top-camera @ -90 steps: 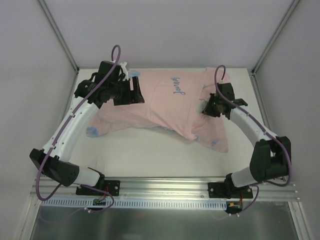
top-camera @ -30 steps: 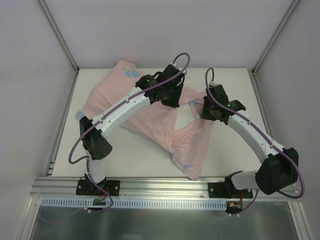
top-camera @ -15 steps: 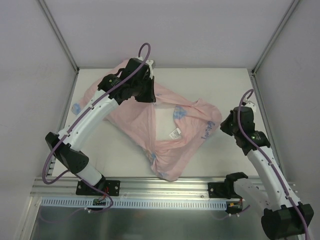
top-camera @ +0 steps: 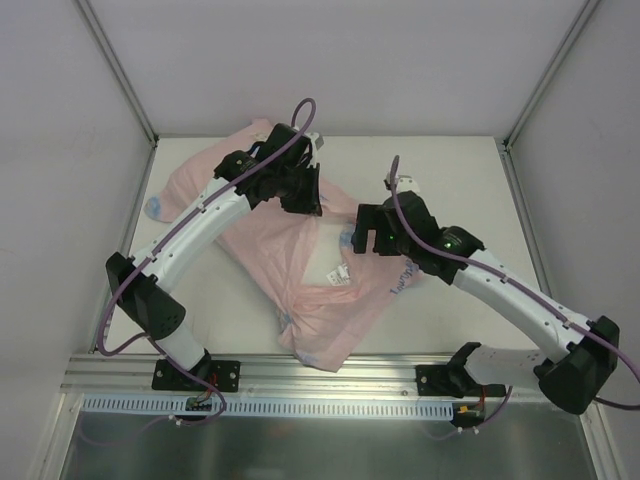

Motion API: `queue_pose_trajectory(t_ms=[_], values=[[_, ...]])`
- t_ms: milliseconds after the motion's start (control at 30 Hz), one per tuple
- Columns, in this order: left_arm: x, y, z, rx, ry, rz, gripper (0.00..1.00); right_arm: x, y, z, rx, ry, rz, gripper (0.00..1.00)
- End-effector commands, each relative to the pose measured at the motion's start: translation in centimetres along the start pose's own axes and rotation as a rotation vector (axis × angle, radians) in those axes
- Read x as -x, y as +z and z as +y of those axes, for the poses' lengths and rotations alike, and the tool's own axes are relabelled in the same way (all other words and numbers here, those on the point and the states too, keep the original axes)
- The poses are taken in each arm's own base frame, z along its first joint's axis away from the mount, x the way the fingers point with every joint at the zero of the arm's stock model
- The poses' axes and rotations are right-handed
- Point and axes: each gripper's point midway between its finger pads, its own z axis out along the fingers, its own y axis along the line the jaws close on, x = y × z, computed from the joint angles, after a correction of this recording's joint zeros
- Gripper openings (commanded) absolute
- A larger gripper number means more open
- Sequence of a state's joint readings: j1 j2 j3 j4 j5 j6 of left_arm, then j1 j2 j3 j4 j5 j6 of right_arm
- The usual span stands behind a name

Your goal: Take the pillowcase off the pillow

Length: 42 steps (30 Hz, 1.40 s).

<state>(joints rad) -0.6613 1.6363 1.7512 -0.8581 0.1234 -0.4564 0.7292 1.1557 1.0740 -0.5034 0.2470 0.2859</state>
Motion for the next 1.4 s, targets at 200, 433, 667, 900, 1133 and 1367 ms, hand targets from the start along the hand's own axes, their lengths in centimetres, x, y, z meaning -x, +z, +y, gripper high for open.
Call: queue_pose_trajectory(t_ms=[200,433,667,900,1133,1367], values=[[-0.1,0.0,-0.3,-0.017,-0.012,-0.007,0.0,-0.4,1.1,5.9,0.035,-0.069,0.018,1.0],[0.0,-0.6,-0.3,-0.025,-0.002,-0.017,0.0,-3.0,3.1,0.1,-0.164,-0.09,0.097,0.7],[-0.2,-0.9,0.7,-0.015,-0.012,-0.018,0.0,-5.7,1.3,-8.5,-0.291,0.038,0.1,0.31],[-1.2,-0.1,1.4,0.006,-0.018,0.013,0.0,-8.9,0.6,-11.8,-0.312,0.131,0.138,0.35],[-1.5,0.5,1.2,-0.006,-0.027,0.04,0.0,-8.0,-0.1,-11.9,-0.32,0.121,0.112,0.85],[-2.5,1.3,1.8,0.005,-0.024,0.075,0.0,-5.6,-2.5,-15.9,-0.493,0.164,-0.008,0.36]])
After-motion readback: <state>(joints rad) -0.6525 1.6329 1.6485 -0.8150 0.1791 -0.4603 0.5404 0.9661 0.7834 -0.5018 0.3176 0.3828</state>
